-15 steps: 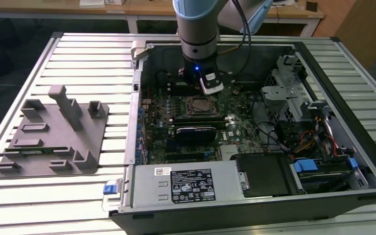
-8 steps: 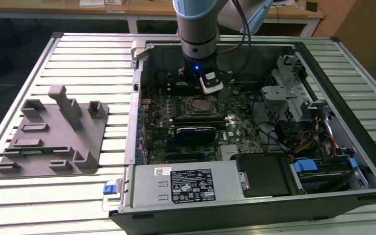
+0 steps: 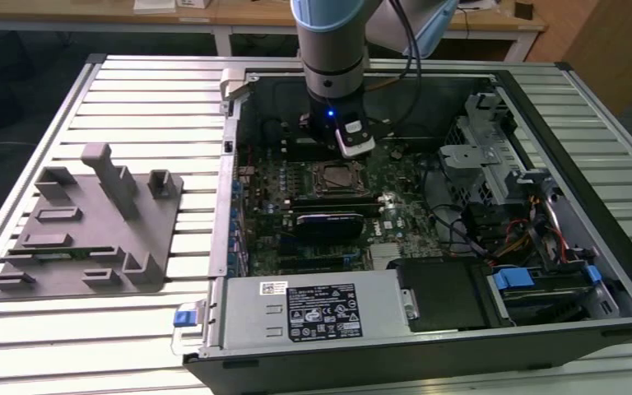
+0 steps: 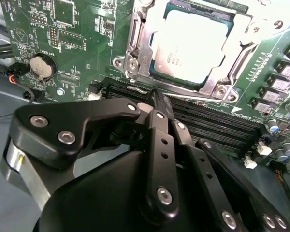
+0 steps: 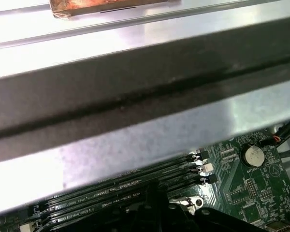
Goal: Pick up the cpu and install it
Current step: 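Install the first cpu locking lever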
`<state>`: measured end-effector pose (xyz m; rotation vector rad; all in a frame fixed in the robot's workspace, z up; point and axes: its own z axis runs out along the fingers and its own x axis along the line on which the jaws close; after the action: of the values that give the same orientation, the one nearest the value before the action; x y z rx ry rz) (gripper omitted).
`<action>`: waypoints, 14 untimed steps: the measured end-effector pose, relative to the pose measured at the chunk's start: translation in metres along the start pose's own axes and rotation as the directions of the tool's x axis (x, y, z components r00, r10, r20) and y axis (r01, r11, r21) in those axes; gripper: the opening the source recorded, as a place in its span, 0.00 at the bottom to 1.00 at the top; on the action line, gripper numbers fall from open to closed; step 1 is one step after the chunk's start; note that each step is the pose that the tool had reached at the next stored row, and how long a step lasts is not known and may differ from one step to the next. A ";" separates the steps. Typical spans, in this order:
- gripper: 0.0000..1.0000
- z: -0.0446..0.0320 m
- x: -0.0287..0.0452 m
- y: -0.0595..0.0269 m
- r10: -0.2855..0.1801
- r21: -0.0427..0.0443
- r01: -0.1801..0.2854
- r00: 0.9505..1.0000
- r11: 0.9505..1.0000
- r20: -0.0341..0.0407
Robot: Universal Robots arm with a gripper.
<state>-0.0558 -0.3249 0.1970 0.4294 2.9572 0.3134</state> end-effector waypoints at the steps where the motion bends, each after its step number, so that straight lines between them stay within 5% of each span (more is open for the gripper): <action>1: 0.11 0.0004 0.0000 -0.0001 0.000 0.003 0.000 1.000 1.000 0.001; 9: 0.11 0.0029 0.0000 -0.0006 -0.003 0.022 0.003 1.000 1.000 0.006; 14: 0.11 0.0040 -0.0003 -0.0007 -0.003 0.025 0.003 1.000 1.000 0.007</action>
<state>-0.0550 -0.3249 0.1930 0.4283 2.9573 0.2748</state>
